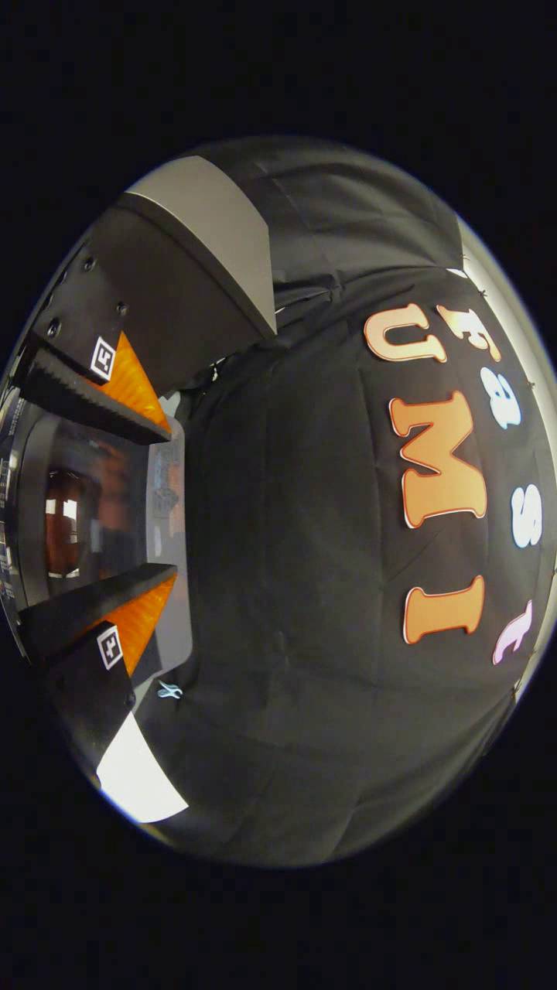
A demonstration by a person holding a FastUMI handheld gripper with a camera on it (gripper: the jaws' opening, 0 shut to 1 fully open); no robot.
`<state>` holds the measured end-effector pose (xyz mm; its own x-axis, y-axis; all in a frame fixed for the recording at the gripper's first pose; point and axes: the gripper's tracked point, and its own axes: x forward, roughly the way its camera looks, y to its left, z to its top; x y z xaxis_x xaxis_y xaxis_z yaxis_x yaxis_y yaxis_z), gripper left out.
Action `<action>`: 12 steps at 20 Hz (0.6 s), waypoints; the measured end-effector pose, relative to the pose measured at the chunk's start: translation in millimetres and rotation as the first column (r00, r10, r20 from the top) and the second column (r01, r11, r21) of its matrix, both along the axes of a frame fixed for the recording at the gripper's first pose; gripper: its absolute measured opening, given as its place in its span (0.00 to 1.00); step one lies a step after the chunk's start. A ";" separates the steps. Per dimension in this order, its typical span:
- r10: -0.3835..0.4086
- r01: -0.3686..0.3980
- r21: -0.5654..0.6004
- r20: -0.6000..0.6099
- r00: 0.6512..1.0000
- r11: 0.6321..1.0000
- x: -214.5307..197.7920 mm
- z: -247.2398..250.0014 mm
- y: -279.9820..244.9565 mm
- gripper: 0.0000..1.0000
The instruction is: Put the clothes into the washing machine and then close the washing machine lid.
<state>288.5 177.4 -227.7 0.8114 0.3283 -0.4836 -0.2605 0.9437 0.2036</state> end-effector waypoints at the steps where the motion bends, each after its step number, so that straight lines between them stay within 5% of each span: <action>1: -0.011 0.011 0.002 -0.009 1.000 1.000 -0.1 -2.4 -2.4 0.99; 8: -0.045 0.045 0.002 0.051 0.998 0.999 -0.6 27.5 -15.7 0.99; 12: -0.052 0.042 0.063 0.158 0.986 0.997 -4.5 95.9 -13.0 0.99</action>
<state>284.0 164.3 -131.8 0.8916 0.3122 -0.3281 -0.2497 0.9433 0.2189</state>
